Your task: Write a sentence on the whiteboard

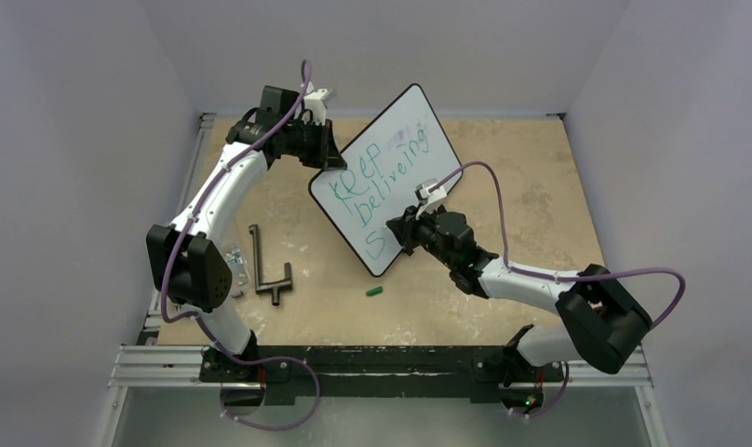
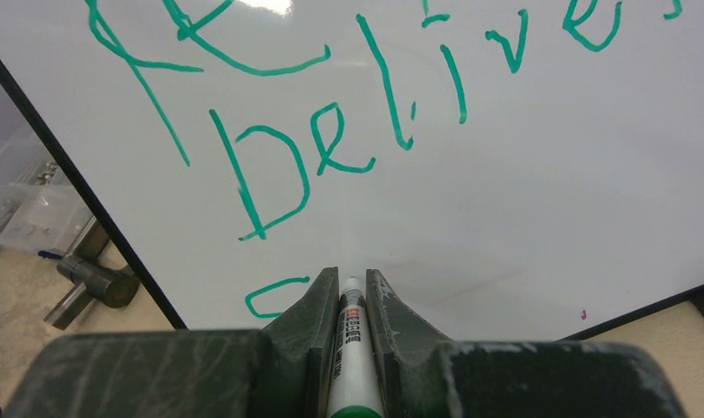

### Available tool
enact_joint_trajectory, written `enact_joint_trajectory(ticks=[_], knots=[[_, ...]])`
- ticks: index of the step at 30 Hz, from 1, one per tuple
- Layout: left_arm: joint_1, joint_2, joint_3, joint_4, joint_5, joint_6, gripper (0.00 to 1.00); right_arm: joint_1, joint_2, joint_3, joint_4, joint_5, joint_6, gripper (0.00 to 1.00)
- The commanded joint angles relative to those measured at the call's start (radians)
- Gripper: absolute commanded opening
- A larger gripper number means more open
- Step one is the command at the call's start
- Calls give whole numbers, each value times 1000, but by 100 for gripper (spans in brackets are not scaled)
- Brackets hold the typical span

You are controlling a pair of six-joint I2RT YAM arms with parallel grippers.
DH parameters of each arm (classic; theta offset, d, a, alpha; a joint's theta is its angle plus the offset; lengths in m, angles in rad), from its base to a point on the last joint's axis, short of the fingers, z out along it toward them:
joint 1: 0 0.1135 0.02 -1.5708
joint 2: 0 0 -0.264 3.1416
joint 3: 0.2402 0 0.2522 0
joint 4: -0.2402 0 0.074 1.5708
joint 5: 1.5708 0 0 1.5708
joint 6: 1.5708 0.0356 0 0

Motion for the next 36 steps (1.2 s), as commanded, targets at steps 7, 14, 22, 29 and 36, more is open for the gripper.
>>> enact_joint_trajectory(ticks=[7,14,22,29,36], knots=[[34,-17,-12,-55,-296,109,0,-5,55,4,67,11,3,0],[34,-18,-13,-57,-296,108,0,-17,74,5,69,27,5,0],[34,-15,-12,-56,-295,108,0,-66,72,19,46,42,35,0],[34,-16,-12,-57,-296,110,0,-75,44,45,5,18,34,0],[34,-17,-12,-58,-296,110,0,-75,-13,43,-13,-19,41,0]])
